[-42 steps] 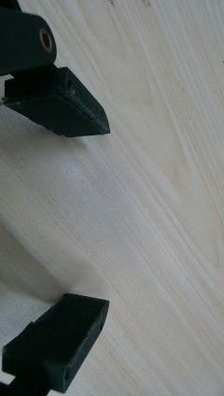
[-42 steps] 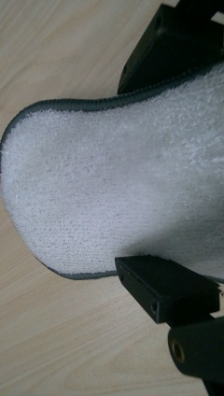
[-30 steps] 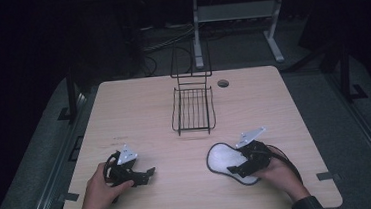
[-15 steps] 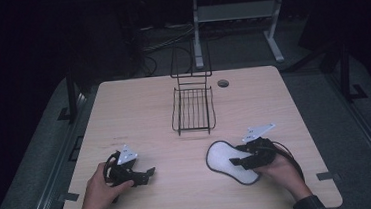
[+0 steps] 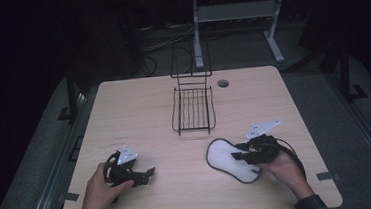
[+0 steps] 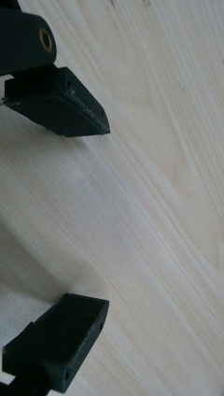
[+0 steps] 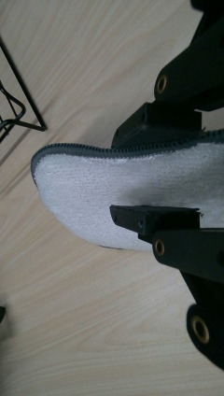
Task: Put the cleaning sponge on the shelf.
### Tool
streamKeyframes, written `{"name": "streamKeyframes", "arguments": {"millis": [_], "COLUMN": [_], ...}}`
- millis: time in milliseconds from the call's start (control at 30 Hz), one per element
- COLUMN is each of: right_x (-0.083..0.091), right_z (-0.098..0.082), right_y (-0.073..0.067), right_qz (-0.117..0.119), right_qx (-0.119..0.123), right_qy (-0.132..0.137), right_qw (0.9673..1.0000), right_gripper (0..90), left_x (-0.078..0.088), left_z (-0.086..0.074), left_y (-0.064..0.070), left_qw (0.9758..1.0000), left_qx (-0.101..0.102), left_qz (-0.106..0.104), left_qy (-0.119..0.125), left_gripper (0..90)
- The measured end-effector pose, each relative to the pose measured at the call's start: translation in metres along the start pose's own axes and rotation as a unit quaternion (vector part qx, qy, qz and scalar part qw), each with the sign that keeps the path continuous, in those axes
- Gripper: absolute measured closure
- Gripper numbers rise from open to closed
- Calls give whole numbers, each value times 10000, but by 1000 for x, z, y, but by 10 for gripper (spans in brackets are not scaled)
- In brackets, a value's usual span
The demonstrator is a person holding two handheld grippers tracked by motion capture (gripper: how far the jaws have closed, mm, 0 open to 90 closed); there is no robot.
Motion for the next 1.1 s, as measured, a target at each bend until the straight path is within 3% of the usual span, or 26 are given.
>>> {"name": "streamKeyframes", "arguments": {"millis": [200, 667, 900, 1100], "right_x": [7, 15, 16, 23], "right_z": [5, 12, 12, 17], "right_y": [1, -2, 0, 1], "right_qz": [119, 315, 403, 368], "right_qx": [-46, -71, -107, -132], "right_qy": [228, 302, 318, 533], "right_qw": [9997, 9990, 9986, 9978], "right_gripper": [705, 803, 815, 815], "left_x": [0, 0, 0, 0], "left_z": [0, 0, 0, 0], "left_y": [0, 0, 0, 0], "left_qw": [10000, 10000, 10000, 10000], "left_qx": [0, 0, 1, 2], "left_qz": [-1, -2, 0, 0], "left_qy": [2, 0, 1, 2], "left_gripper": [126, 126, 126, 126]}}
Point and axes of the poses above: each handheld gripper's, and its own axes: x roughly backward along the jaws, z roughly out of its top, y roughly to its right, the point moved 1 cm from there along -x, roughly forward along the jaws, and after that the axes turned 9 degrees about -x, right-handed, at the moved point
